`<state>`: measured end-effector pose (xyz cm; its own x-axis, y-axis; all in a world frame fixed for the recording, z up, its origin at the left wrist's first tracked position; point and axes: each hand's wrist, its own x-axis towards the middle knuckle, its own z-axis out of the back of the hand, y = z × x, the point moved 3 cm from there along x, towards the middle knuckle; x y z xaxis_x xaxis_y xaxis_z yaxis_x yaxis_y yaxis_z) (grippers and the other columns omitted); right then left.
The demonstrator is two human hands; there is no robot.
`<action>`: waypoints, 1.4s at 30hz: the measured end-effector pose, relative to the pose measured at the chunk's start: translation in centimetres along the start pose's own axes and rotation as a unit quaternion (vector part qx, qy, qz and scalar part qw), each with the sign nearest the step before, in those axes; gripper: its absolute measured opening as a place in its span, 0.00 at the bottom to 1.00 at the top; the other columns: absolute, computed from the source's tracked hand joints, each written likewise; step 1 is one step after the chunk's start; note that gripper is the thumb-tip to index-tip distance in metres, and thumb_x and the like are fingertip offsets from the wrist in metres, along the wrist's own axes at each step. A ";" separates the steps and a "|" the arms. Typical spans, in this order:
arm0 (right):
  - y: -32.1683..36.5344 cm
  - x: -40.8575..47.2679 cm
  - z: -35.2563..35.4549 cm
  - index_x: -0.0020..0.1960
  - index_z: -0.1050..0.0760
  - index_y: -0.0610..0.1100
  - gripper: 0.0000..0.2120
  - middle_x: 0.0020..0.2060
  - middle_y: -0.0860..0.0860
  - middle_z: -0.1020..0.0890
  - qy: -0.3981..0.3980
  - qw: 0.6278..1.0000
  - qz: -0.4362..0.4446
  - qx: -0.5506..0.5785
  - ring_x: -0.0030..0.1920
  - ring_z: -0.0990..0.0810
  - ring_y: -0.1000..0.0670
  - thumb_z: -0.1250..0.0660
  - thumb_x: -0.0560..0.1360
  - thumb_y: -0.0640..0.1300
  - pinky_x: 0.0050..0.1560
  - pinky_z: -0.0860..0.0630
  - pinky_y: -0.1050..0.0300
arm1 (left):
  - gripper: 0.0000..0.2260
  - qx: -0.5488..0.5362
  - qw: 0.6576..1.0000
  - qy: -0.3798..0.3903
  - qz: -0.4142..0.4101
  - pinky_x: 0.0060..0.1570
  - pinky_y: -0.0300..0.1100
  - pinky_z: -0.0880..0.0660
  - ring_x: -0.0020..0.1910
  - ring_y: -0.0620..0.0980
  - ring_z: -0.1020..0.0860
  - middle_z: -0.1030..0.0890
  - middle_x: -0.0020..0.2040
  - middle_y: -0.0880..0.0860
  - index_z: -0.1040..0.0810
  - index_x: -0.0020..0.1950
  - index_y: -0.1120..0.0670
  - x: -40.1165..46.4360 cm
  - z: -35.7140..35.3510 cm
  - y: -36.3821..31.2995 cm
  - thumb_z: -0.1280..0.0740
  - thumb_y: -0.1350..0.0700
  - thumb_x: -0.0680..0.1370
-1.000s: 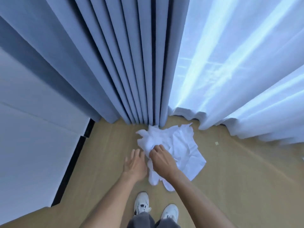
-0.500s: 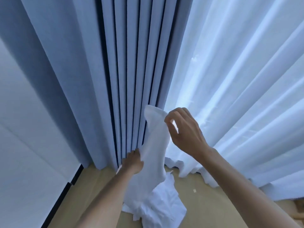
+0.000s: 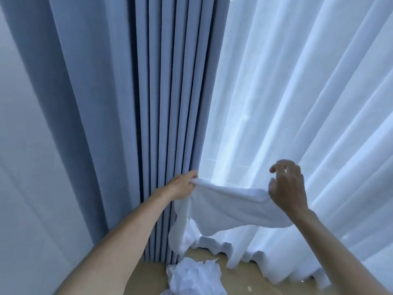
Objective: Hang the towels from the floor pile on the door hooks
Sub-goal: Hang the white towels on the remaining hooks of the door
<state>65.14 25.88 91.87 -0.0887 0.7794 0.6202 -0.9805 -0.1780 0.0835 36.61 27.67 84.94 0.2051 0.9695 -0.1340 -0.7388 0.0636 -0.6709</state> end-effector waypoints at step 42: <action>62.3 -28.5 21.8 0.40 0.28 0.42 0.05 0.38 0.50 0.24 0.475 0.547 0.487 0.489 0.39 0.27 0.52 0.35 0.74 0.40 0.40 0.32 0.60 | 0.15 -0.077 0.831 -0.294 0.465 0.43 0.41 0.34 0.44 0.53 0.30 0.28 0.43 0.54 0.23 0.50 0.54 -69.8 15.1 9.6 0.35 0.43 0.76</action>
<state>10.43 -20.52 96.41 -0.9911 -0.0924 0.0959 0.1331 -0.6607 0.7387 5.49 -35.83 98.85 -0.7917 0.5330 -0.2986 -0.3017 -0.7660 -0.5676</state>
